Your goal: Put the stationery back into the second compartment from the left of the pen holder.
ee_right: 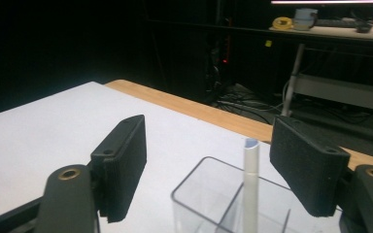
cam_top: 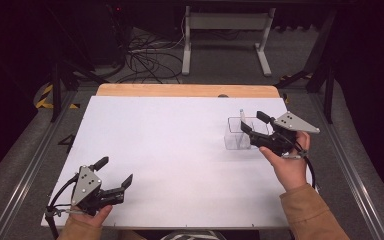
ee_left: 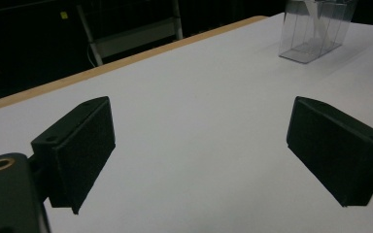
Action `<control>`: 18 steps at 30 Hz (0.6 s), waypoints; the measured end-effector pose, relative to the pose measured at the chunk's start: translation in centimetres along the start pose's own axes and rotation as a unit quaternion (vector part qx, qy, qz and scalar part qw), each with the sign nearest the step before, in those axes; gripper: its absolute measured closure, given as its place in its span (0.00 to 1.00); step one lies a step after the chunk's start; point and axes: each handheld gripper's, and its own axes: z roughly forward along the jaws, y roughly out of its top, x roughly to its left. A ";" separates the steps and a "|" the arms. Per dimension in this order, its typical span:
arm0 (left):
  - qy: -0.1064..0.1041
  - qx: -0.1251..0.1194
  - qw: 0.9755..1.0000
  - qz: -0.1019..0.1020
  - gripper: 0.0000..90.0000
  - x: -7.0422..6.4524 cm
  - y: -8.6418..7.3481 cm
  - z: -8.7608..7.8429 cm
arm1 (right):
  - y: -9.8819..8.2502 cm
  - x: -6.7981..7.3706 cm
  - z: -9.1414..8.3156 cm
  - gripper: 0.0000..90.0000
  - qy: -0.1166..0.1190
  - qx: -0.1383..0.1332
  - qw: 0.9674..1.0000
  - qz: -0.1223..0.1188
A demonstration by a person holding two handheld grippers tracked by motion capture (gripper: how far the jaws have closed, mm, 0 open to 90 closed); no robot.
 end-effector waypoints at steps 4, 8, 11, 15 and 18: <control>0.001 -0.001 1.000 -0.003 0.12 0.0 0.0 0.0 | 0.1 0.7 -0.8 0.31 0.024 -0.005 1.000 -0.009; 0.002 -0.001 1.000 -0.001 0.12 0.0 0.0 -0.1 | 0.0 1.4 -1.7 0.31 0.047 -0.004 0.998 -0.037; 0.002 -0.001 1.000 -0.001 0.12 0.0 0.0 -0.1 | -0.2 1.7 -2.3 0.31 0.057 -0.004 0.997 -0.042; 0.003 -0.001 1.000 0.000 0.12 -0.1 0.0 -0.1 | -0.7 1.7 -3.1 0.31 0.062 -0.004 0.998 -0.031; 0.003 -0.001 1.000 -0.001 0.12 -0.1 0.0 -0.2 | -1.1 1.8 -3.5 0.30 0.072 0.004 0.997 -0.021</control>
